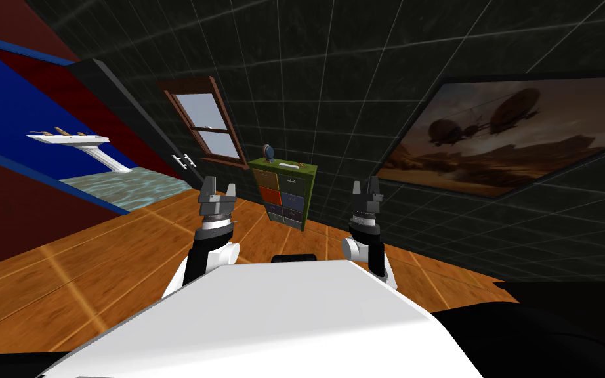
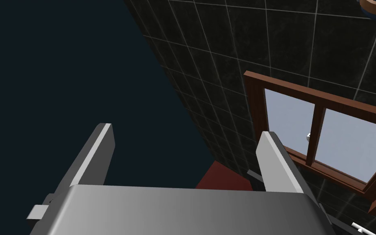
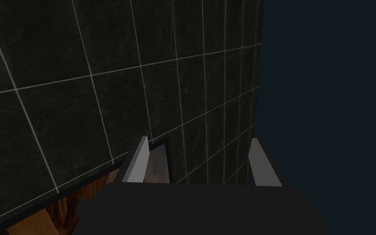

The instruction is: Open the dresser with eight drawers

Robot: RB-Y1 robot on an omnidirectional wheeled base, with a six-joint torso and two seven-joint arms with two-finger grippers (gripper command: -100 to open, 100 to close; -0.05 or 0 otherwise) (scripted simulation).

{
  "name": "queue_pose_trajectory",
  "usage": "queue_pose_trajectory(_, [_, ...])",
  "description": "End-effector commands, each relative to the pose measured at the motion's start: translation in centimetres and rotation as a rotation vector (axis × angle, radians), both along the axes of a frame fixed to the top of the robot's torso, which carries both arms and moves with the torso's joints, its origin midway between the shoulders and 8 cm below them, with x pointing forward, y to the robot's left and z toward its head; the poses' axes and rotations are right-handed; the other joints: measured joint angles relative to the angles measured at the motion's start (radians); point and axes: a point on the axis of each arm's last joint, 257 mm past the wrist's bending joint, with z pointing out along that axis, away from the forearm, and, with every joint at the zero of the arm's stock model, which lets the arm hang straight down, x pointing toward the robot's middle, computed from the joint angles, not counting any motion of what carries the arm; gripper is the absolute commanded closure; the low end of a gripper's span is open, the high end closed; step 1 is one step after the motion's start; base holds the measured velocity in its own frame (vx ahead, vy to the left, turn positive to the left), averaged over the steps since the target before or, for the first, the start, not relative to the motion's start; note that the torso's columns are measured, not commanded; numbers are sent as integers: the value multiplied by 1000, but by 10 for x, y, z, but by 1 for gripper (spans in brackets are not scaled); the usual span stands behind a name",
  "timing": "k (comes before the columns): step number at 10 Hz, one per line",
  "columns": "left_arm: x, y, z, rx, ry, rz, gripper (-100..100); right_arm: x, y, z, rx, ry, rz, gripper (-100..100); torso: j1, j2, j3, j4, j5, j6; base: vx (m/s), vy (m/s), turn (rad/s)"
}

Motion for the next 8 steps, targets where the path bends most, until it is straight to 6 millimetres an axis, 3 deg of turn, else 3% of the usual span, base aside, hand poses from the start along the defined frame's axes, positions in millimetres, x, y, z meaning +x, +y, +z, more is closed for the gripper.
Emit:
queue_pose_trajectory(1, [0, 0, 0, 0, 0, 0, 0, 0, 0, 0, 0, 0, 0, 0, 0, 40, -82, 41, 0, 0, 0, 0, 0])
queue_pose_trajectory(8, [0, 0, 0, 0, 0, 0, 0, 0, 0, 0, 0, 0, 0, 0, 0, 544, -1087, 544, 0, 0, 0, 0, 0])
